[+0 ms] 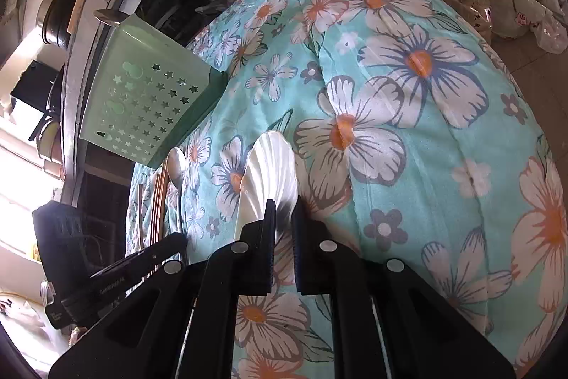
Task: Organize utensils
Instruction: 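Grasp the second metal spoon with the left tool while the right tool grasps the white rice paddle, then lift the metal spoon with the left tool while the right tool lifts the rice paddle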
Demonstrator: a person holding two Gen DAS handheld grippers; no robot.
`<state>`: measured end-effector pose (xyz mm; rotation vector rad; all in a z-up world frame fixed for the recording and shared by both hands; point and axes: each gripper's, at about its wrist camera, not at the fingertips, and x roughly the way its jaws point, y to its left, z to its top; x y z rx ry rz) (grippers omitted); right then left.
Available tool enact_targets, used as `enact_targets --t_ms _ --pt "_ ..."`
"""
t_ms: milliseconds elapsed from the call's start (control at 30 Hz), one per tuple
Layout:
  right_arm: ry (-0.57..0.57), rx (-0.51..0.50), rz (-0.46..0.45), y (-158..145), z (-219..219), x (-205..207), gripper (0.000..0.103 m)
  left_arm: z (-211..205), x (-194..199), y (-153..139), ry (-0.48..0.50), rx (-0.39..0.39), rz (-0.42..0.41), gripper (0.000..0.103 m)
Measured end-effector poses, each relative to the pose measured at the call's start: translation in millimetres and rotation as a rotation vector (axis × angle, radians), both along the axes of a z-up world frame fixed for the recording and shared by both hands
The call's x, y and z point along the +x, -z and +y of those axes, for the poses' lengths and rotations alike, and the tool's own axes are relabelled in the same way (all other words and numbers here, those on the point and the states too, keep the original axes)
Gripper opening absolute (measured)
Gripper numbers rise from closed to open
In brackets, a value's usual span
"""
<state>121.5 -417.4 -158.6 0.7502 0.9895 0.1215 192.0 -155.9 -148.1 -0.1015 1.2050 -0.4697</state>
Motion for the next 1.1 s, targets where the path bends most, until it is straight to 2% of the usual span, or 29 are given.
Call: enact_targets --t_ms 233,367,433,500,567,667,800,1100 --pt "-0.041 -0.026 0.007 -3.7 -0.2 5.1 0.009 29.2 -40.3 2.4 -0.002 -0.029 0.095 0.007" --pt "-0.062 -0.045 0.011 -6.2 -0.2 9.2 0.009 32.3 -63.5 4.3 0.051 -0.037 0.143 0.008" --pt "-0.065 -0.046 0.011 -5.7 0.1 10.0 0.009 33.3 -67.2 3.0 0.075 -0.057 0.150 0.016" --pt "-0.067 -0.047 0.009 -5.2 0.3 9.6 0.009 36.6 -65.7 -0.4 0.086 -0.074 0.132 0.026" --pt "-0.069 -0.047 0.006 -5.2 0.3 9.1 0.009 38.0 -58.3 -7.8 0.080 -0.081 0.093 0.030" --pt "-0.075 -0.045 0.007 -5.2 0.3 9.6 0.009 40.2 -44.8 -23.5 0.087 -0.075 -0.011 0.031" --pt "-0.081 -0.046 0.008 -5.3 0.3 10.0 0.010 34.1 -18.9 -31.1 0.110 0.005 -0.121 0.033" --pt "-0.089 -0.046 0.007 -3.0 0.9 10.7 0.010 20.1 15.1 -9.6 0.200 0.093 -0.084 0.033"
